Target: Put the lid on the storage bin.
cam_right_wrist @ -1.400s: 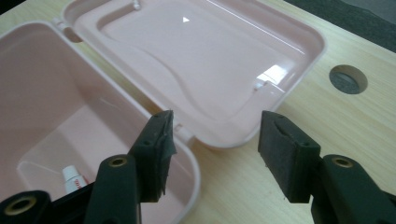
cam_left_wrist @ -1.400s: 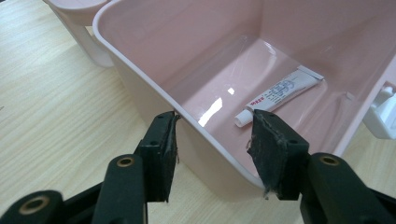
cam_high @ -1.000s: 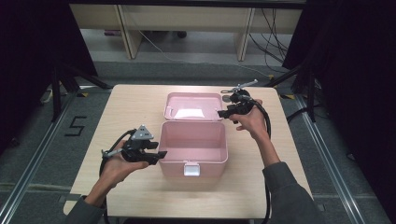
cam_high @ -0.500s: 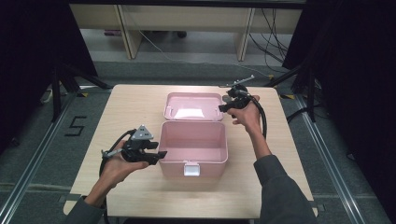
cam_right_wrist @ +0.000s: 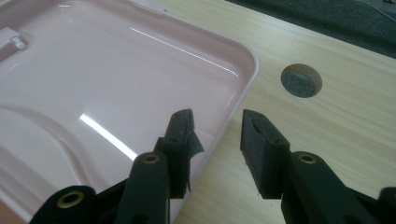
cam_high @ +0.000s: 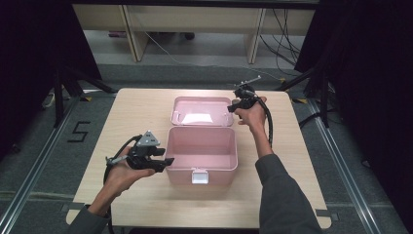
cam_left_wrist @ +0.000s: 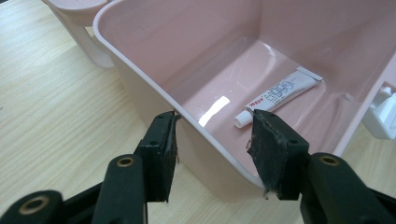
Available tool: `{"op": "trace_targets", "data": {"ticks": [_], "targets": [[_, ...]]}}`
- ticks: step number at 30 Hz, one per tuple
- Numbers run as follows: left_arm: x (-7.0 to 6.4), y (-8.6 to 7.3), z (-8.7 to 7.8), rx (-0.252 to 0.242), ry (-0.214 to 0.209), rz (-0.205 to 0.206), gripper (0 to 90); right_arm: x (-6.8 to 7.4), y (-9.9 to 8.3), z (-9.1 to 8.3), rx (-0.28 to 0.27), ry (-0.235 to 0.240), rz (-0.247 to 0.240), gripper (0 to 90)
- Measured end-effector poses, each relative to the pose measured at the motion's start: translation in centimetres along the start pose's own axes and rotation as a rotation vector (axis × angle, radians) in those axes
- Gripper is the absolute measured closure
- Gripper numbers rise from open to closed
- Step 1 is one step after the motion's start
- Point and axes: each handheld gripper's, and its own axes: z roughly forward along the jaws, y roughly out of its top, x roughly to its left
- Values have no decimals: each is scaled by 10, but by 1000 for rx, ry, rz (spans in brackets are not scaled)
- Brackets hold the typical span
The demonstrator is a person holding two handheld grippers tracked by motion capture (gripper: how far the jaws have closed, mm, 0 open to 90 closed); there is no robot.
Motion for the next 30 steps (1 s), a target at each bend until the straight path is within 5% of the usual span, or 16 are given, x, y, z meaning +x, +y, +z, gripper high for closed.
{"op": "trace_targets", "data": {"ticks": [5, 6, 23, 30], "targets": [[0, 0, 0, 0, -2, 0, 505, 1, 1, 9, 13, -2, 37, 671], [1, 0, 0, -1, -7, -2, 505, -2, 1, 11, 4, -7, 8, 678], [0, 0, 1, -2, 0, -2, 503, 1, 11, 26, 67, -88, 10, 694], [1, 0, 1, 1, -1, 1, 503, 2, 10, 29, 78, -85, 19, 702]]}}
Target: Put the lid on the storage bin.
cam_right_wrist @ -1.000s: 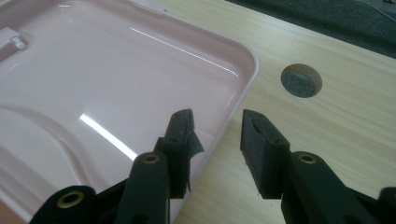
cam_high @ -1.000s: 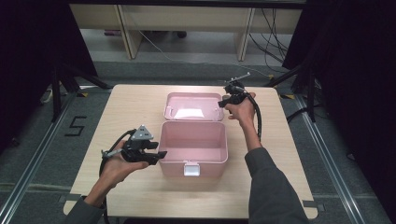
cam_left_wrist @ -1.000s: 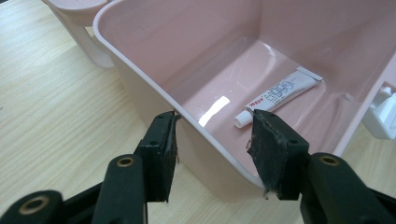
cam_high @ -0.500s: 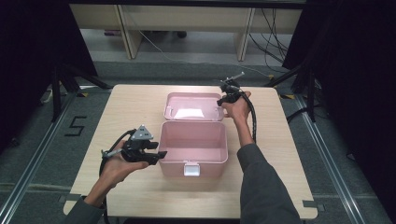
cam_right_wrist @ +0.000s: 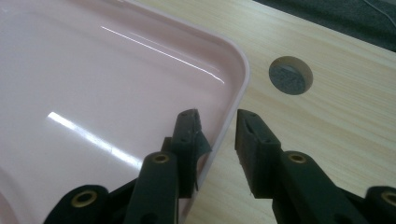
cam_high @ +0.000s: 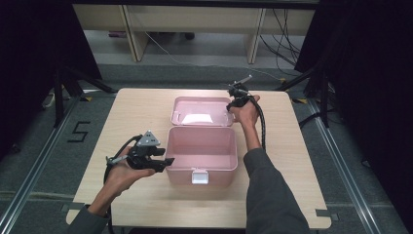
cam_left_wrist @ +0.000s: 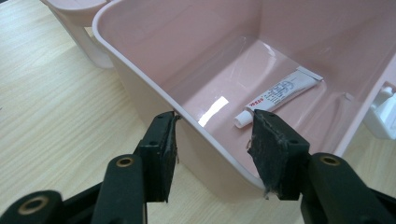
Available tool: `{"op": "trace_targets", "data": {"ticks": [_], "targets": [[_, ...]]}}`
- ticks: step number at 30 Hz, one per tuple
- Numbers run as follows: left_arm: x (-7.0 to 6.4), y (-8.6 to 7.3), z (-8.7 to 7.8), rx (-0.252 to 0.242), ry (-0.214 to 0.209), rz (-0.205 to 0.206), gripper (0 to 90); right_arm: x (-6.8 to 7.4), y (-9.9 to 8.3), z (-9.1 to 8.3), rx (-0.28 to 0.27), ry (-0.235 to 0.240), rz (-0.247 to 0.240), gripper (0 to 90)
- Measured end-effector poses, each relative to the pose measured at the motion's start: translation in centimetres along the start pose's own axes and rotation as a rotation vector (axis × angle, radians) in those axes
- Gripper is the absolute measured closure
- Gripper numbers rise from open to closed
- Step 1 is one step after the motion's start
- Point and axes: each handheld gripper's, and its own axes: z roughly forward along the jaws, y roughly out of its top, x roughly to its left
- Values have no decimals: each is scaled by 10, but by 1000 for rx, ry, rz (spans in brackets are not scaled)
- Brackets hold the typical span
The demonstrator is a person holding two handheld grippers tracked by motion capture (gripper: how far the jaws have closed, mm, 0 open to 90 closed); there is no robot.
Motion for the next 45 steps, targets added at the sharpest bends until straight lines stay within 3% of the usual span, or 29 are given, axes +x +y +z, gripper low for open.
{"op": "trace_targets", "data": {"ticks": [6, 10, 12, 14, 17, 20, 21, 24, 25, 29, 30, 31, 32, 33, 36, 37, 38, 45], "targets": [[2, 2, 1, 2, -2, 6, 488, 0, 0, 2, 4, -2, 18, 710], [4, 4, 3, 6, 1, 9, 483, 0, 0, 2, -1, -5, -1, 714], [8, 7, 4, 0, -8, -9, 462, 1, 0, 1, 8, -2, 15, 713], [12, 10, 5, -10, 9, -22, 439, 2, 0, 0, 12, -3, 29, 714], [19, 14, 6, -25, 10, -52, 417, 0, 0, 1, 4, -9, 16, 715], [34, 21, 14, -30, 24, -85, 415, -3, 0, 0, -4, -11, 5, 715], [37, 23, 15, -20, 20, -84, 412, -2, 0, 0, -5, 6, 24, 714], [42, 26, 20, 0, 34, -86, 409, -3, 0, -1, 0, -4, 29, 713], [46, 30, 25, 18, 39, -91, 407, -4, 0, 0, -12, 20, 32, 713], [53, 39, 33, 44, 46, -100, 412, -4, 0, -1, -4, 8, 21, 713], [53, 42, 37, 42, 40, -114, 420, -3, 0, 0, -7, 11, 27, 713], [56, 44, 40, 59, 39, -100, 429, -3, 0, 0, -7, 10, 27, 712], [56, 46, 42, 57, 45, -101, 444, -4, 0, 0, -5, 9, 13, 712], [56, 46, 42, 57, 45, -101, 461, -2, 0, -1, 7, 8, 38, 711], [59, 49, 49, 46, 32, -106, 520, -2, 0, 1, 4, 3, 32, 708], [59, 48, 50, 42, 31, -102, 575, -1, 0, 1, 11, 1, 44, 708], [57, 48, 52, 28, 34, -90, 660, -2, 1, 3, 9, -2, 27, 708], [54, 48, 53, 27, 76, -63, 690, 1, 1, 6, 11, -16, 41, 714]]}}
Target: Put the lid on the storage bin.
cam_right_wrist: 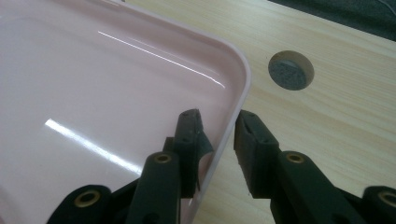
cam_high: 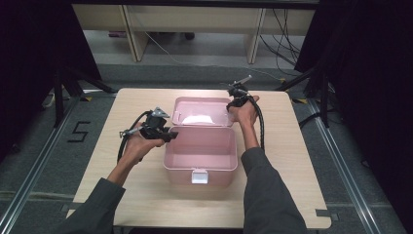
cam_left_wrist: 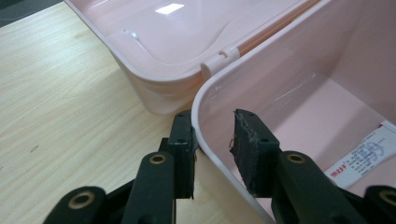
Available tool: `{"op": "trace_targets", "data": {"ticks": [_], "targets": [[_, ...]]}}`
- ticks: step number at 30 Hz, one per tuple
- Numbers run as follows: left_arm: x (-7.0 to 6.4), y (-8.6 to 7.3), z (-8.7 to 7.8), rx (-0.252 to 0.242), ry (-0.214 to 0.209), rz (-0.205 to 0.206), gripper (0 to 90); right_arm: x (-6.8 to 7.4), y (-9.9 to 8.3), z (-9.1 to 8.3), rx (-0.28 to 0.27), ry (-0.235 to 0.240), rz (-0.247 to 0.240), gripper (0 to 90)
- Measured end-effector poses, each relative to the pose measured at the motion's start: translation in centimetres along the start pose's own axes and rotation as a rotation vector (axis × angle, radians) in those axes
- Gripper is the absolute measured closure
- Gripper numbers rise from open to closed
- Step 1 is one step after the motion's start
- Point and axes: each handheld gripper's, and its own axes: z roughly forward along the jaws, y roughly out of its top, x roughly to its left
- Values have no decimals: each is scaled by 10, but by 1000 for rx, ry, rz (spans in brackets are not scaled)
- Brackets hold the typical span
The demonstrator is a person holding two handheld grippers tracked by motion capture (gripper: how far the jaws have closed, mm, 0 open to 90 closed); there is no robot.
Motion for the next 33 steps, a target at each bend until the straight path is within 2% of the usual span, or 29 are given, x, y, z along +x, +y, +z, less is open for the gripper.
{"op": "trace_targets", "data": {"ticks": [6, 8, 10, 14, 16, 18, 19, 21, 25, 26, 33], "targets": [[-1, -1, 0, -4, 5, -7, 698, 1, 1, -1, 1, -7, 1, 754], [-1, -1, 0, -4, 7, -8, 699, 3, 1, -2, 3, -24, 7, 764], [-2, -1, 0, -5, 7, -9, 700, 3, 2, -4, -11, -23, 4, 774], [-1, -1, 0, -6, 6, -8, 706, 10, 3, -11, -27, -66, -3, 791], [-2, -1, -1, -9, 8, -6, 707, 9, 3, -13, -39, -62, -10, 795], [-2, -1, -1, -6, 8, -3, 707, 10, 3, -14, -36, -61, 0, 796], [-3, 0, -1, -9, 10, -4, 710, 11, 2, -17, -41, -61, 20, 798], [-3, 0, -1, -9, 14, -4, 713, 9, 2, -19, -55, -63, 1, 799], [-4, 0, 0, -15, 12, -18, 716, 9, 3, -24, -73, -57, 6, 801], [-4, 0, 0, -15, 12, -18, 717, 8, 3, -25, -74, -59, -5, 802], [-4, 0, -1, -6, 23, -19, 722, 10, 3, -36, -121, -53, 5, 809]]}}
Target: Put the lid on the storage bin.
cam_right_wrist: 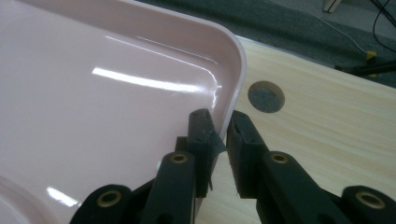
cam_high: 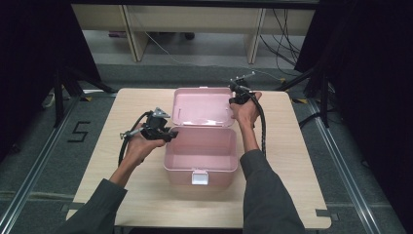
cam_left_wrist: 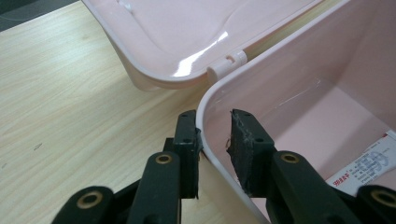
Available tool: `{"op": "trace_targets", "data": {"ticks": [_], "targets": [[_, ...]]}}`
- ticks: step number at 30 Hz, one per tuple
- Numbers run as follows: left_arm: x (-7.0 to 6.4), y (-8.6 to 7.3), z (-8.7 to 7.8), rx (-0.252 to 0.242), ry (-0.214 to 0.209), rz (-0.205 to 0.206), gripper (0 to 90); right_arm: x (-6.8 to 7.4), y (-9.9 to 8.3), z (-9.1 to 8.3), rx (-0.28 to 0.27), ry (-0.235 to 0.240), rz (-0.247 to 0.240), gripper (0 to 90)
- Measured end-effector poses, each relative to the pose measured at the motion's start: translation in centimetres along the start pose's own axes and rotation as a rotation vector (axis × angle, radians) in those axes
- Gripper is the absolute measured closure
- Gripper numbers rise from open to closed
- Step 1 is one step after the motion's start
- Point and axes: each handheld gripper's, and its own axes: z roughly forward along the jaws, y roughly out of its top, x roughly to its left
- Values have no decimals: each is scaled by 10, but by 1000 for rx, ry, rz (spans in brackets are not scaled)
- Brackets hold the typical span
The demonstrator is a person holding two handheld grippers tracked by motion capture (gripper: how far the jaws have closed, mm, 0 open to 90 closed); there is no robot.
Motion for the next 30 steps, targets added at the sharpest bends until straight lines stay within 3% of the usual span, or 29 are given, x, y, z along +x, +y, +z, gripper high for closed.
{"op": "trace_targets", "data": {"ticks": [1, 3, 9, 12, 14, 17, 21, 25, 28, 30], "targets": [[0, 0, 0, -1, 0, -1, 723, 0, 1, -2, -10, -4, -20, 809], [1, 0, 0, -1, -2, -2, 724, 1, 1, -5, -20, 4, -2, 811], [0, -1, 0, 2, 7, -3, 725, 2, 2, -18, -60, 14, -5, 818], [0, -1, -1, 5, 14, -1, 726, 4, 2, -27, -83, 21, -16, 824], [-1, -2, 0, -8, 16, -23, 726, 4, 2, -31, -98, 22, -25, 825], [1, -2, -1, 4, 20, -10, 727, 6, 2, -37, -125, 28, -24, 829], [1, -3, -1, 3, 19, -14, 729, 5, 2, -43, -152, 34, -57, 832], [1, -3, -1, -1, 25, -16, 734, 5, 0, -47, -179, 41, -64, 835], [0, -3, -1, -3, 29, -18, 737, 6, -4, -54, -187, 48, -42, 838], [0, -3, -1, -2, 30, -19, 739, 5, -5, -56, -203, 51, -59, 839]]}}
